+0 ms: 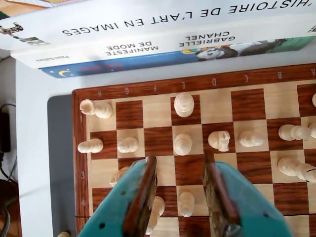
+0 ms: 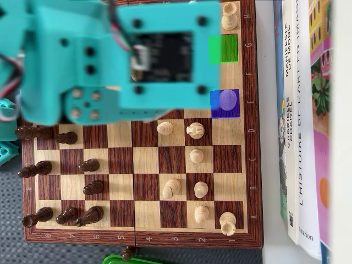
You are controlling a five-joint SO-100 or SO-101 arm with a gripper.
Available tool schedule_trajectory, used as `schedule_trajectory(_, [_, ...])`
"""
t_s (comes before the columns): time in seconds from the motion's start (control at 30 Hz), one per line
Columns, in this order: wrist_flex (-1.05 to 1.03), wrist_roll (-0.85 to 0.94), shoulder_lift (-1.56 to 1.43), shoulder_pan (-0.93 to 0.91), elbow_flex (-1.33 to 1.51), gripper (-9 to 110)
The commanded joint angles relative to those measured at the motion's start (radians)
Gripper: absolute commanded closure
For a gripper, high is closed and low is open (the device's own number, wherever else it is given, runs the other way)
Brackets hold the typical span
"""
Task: Play chess
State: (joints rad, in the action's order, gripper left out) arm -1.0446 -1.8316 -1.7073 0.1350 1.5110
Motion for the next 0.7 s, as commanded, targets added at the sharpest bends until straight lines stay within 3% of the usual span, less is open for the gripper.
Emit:
schedule_trajectory(0.0, [-0.002, -0.011, 0.049, -0.009, -0.106, 87])
schedule_trajectory(0.67, [-0.069, -0.038, 0.403, -0.052, -0.42, 87])
